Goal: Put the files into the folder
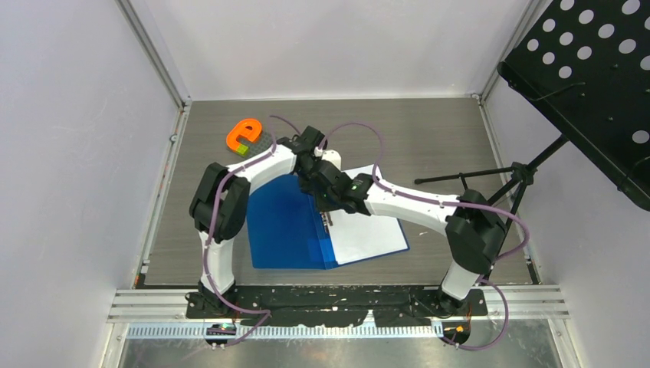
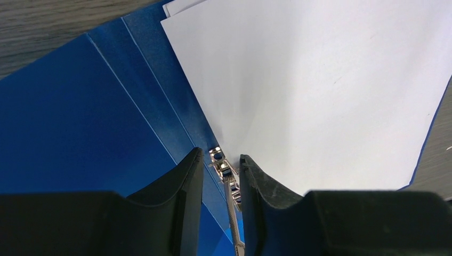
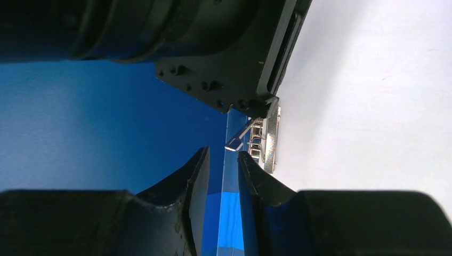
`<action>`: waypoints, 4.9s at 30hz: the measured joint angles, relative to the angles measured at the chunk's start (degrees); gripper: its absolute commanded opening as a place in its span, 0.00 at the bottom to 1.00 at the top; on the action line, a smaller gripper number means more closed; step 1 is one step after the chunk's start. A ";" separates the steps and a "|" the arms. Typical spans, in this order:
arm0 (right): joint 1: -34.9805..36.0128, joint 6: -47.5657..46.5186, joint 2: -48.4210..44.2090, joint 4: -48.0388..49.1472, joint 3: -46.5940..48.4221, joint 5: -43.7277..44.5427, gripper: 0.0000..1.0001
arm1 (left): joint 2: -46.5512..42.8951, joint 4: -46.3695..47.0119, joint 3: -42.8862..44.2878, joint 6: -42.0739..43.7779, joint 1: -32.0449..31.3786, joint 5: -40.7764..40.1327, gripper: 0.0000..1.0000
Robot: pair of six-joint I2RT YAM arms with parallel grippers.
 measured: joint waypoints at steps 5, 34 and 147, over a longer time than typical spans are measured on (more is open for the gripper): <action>1.01 0.02 2.49 -1.01 0.37 2.32 0.32 | 0.74 0.44 0.00 -0.17 0.00 0.52 0.29; 2.84 1.86 6.23 0.79 0.39 11.04 0.32 | 3.10 0.13 0.00 -0.13 0.35 0.87 0.27; 2.58 -1.97 -1.42 6.40 -18.05 -1.20 0.20 | 0.96 -5.40 -2.14 -20.72 -6.08 4.63 0.22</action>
